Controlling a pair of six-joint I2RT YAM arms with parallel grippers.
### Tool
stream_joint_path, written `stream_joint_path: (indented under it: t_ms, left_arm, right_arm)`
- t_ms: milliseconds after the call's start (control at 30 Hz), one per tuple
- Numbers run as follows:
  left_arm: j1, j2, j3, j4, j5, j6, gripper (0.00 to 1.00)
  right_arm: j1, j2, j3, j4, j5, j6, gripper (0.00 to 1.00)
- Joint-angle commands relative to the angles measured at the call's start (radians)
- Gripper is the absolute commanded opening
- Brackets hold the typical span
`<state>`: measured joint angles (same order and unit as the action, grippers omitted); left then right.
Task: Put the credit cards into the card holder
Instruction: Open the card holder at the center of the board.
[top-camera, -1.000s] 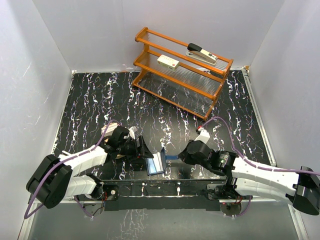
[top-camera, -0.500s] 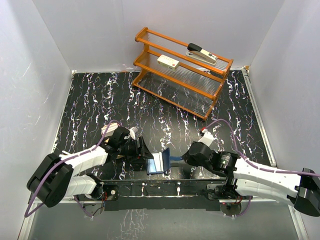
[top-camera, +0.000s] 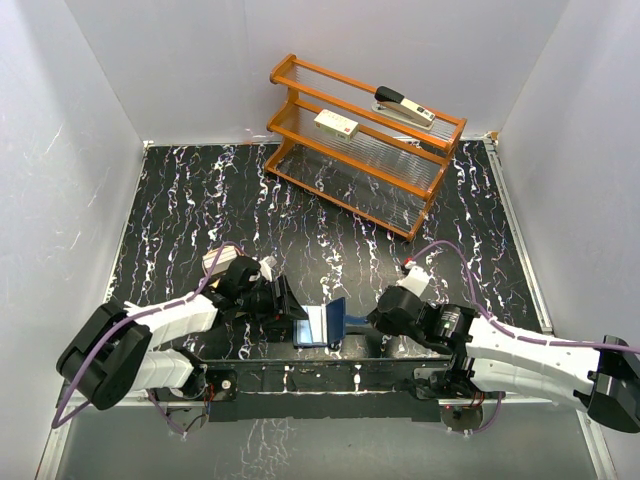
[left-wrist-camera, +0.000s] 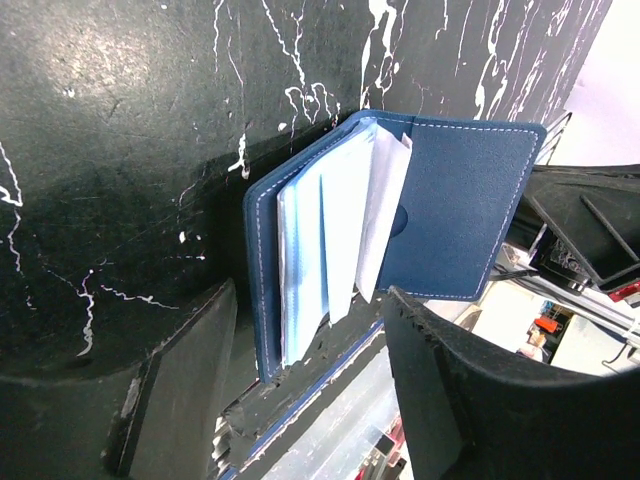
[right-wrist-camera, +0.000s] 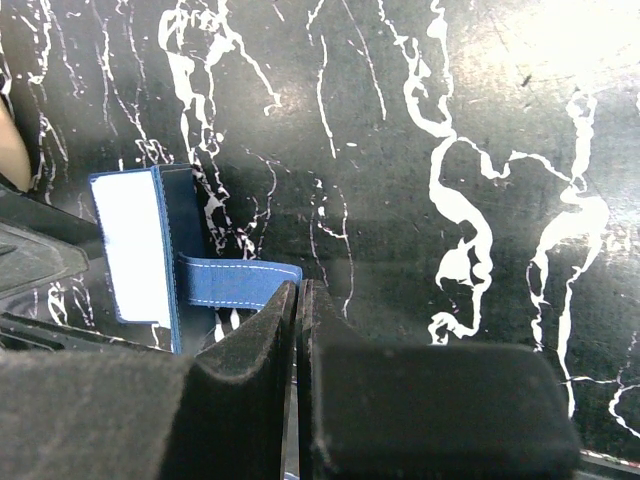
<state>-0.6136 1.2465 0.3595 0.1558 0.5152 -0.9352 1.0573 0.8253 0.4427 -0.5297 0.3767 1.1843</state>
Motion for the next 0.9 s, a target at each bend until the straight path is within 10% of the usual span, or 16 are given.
stream_joint_path:
  t_ms: [0,333,467,867]
  left_arm:
    - [-0.006,0.017,-0.014,0.013,0.019,-0.012,0.58]
    - [-0.015,-0.026,0.006,0.068,0.043,-0.079,0.18]
    - [-0.016,-0.053,0.018,0.043,0.036,-0.075,0.0]
    - [-0.017,-0.185,0.005,-0.068,-0.052,-0.056,0.0]
  right_arm:
    - [-0.005,0.005,0.028,-0.024,0.042,0.014,0.0]
    - [-0.004,0.002,0.029,0.01,0.022,-0.002,0.0]
    - [-0.004,0.007,0.101,-0.028,0.017,-0.039,0.15]
    - [-0.002,0.237,0.452,0.056,-0.262,-0.359,0.5]
